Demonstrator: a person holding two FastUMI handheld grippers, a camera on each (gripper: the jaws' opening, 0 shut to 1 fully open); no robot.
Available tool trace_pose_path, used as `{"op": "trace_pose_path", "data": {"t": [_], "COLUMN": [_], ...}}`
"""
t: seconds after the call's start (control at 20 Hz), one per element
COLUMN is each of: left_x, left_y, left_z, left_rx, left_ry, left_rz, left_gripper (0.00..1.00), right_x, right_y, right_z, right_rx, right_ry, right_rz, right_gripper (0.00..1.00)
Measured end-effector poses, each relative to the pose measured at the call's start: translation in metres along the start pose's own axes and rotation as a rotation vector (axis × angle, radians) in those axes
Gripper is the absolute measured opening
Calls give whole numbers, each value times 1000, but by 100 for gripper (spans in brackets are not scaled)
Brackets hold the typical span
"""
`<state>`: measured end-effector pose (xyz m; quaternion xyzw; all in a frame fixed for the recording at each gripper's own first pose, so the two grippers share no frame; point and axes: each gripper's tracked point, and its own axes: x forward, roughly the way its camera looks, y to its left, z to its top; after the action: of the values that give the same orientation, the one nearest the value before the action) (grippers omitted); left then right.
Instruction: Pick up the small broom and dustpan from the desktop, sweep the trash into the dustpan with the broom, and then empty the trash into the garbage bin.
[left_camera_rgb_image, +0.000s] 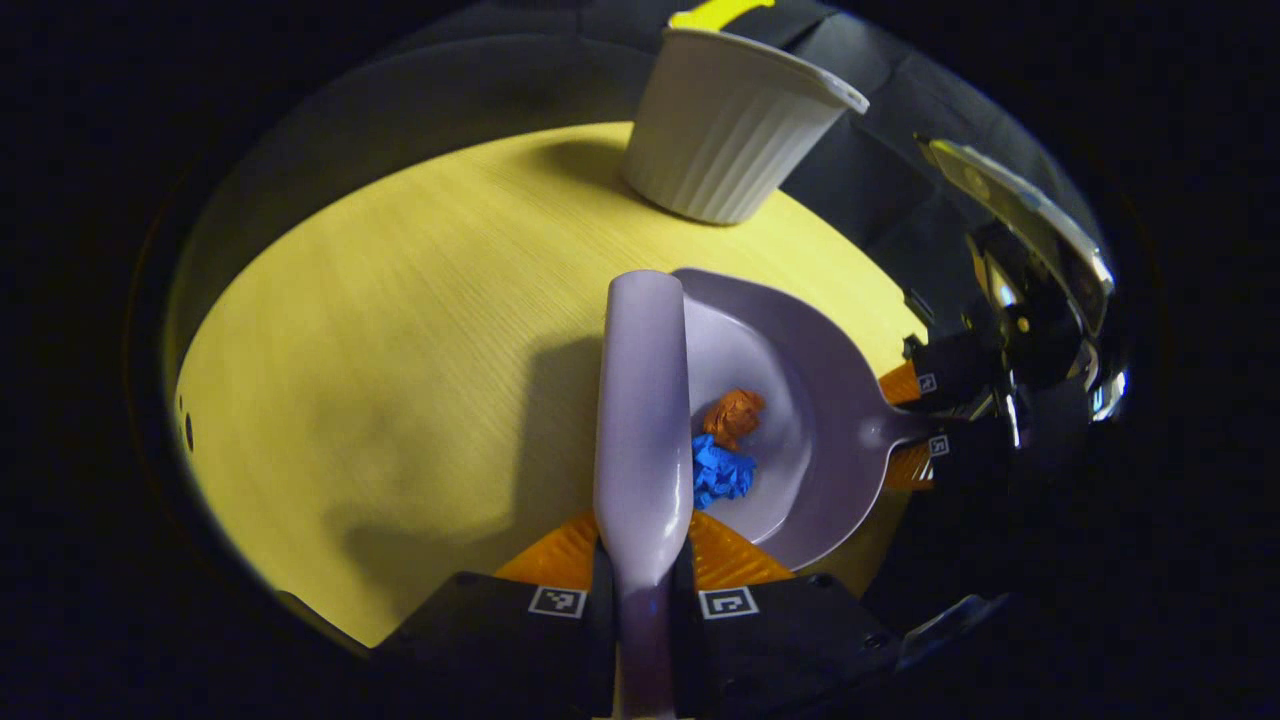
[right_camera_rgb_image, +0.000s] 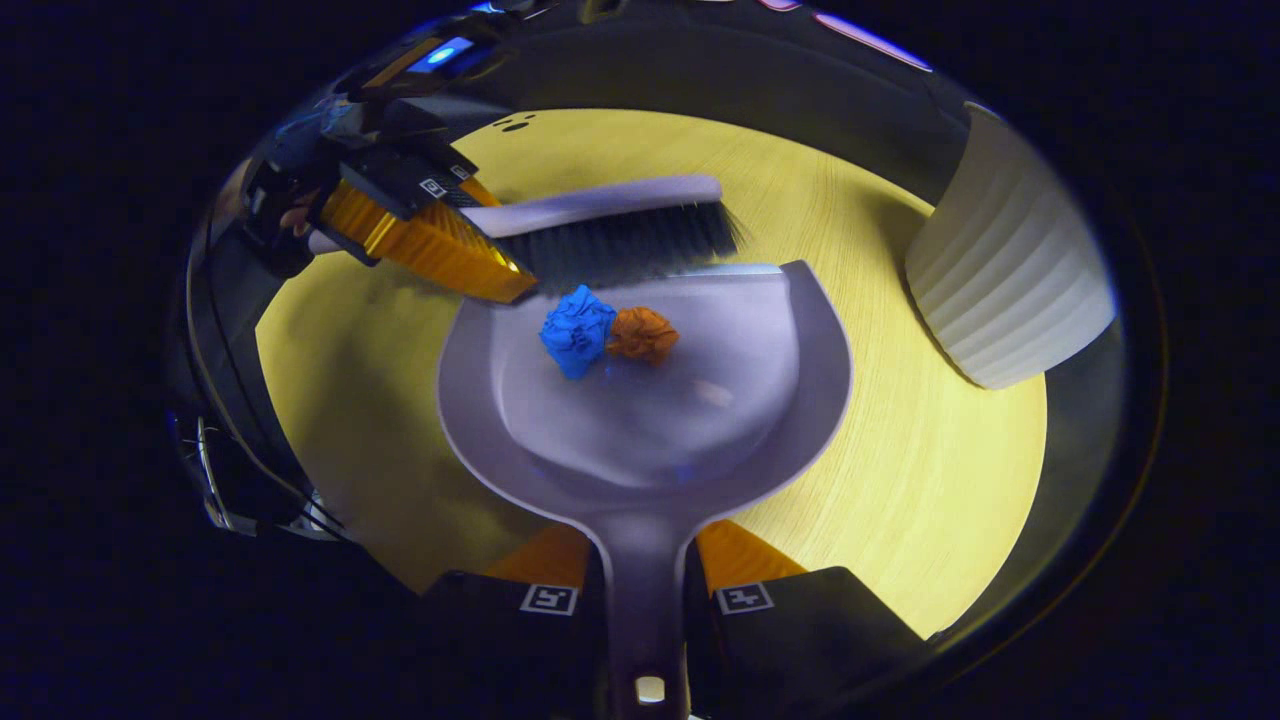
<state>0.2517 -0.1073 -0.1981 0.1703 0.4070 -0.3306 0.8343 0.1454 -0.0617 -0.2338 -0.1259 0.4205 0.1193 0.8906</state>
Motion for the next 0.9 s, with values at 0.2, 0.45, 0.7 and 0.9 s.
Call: {"op": "trace_pose_path", "data": {"t": [0.2, 0.45, 0.7, 0.9], "left_x": [-42, -63, -78, -67], "left_y": [12, 40, 14, -5], "left_z": [-14, -117, -173, -190], "left_rx": [-104, -282, -367, -381], "left_ry": [-150, -281, -304, -303], "left_rz": [114, 356, 409, 423], "left_gripper": [27, 27, 27, 25], "right_x": [-3, -4, 0, -1], "right_y": [-1, -9, -10, -7], "right_z": [2, 6, 7, 8], "right_rx": [-14, -66, -61, -3], "right_ry": [-24, -53, -83, -100], "right_rz": [-23, -34, -48, -17], "right_gripper": [35, 40, 35, 35]}}
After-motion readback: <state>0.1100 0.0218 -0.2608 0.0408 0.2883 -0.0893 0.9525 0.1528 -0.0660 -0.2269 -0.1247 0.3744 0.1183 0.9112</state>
